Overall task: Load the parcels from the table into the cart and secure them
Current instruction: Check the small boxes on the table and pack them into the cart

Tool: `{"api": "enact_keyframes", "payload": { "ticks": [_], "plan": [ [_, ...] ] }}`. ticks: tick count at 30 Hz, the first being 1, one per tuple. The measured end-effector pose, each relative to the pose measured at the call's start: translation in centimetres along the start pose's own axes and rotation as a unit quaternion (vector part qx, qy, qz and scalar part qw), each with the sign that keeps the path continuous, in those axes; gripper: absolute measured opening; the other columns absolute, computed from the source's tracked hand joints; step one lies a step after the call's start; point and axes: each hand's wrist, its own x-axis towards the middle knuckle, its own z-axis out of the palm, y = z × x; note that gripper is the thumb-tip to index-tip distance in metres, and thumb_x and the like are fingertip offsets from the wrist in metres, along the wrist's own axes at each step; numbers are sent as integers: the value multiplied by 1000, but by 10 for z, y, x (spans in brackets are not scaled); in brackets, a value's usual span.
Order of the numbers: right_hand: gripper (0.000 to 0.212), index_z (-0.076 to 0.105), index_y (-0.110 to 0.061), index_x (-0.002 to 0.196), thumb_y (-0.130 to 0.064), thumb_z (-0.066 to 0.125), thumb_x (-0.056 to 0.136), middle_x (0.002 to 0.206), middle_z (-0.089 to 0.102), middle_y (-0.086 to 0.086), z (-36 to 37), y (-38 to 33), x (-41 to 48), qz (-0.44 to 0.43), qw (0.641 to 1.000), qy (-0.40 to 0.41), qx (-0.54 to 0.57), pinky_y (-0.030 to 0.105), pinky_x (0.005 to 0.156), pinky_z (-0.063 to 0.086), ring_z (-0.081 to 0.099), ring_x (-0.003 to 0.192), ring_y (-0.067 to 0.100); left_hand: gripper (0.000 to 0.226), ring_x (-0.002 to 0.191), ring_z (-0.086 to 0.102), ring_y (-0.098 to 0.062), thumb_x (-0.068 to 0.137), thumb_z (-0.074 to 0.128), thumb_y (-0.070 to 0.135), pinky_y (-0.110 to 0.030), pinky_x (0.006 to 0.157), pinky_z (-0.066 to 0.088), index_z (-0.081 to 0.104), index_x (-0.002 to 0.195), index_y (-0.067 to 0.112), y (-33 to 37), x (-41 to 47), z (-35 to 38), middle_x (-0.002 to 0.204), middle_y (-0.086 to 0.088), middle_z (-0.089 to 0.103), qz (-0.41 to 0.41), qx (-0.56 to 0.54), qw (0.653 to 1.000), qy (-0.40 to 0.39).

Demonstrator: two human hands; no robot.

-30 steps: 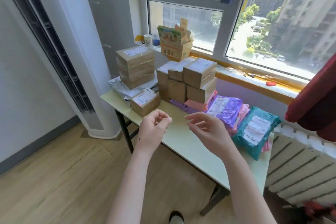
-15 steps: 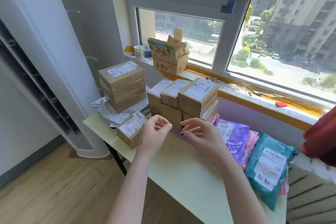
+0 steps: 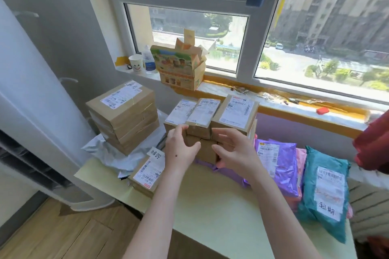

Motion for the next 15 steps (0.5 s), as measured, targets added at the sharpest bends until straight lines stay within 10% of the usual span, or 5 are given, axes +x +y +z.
{"api": "enact_keyframes", "payload": {
  "ticks": [8,15],
  "plan": [
    [50,58,-20,132,-10,67,83,122,60,-7,26,-5,25,15,999,36,-29,12,94,45,56,114,3,78,127,42,-25,75,76,33,-35,102,38,38,140,16,-23,49,20,139,-8,41,14,13,997,-69],
    [54,54,-22,135,-9,67,85,119,54,-15,42,0,36,41,997,60,-23,17,97,46,57,112,4,83,133,30,-24,76,73,46,-36,107,31,33,143,17,-33,65,36,143,-7,36,36,31,995,-89]
  ]
}}
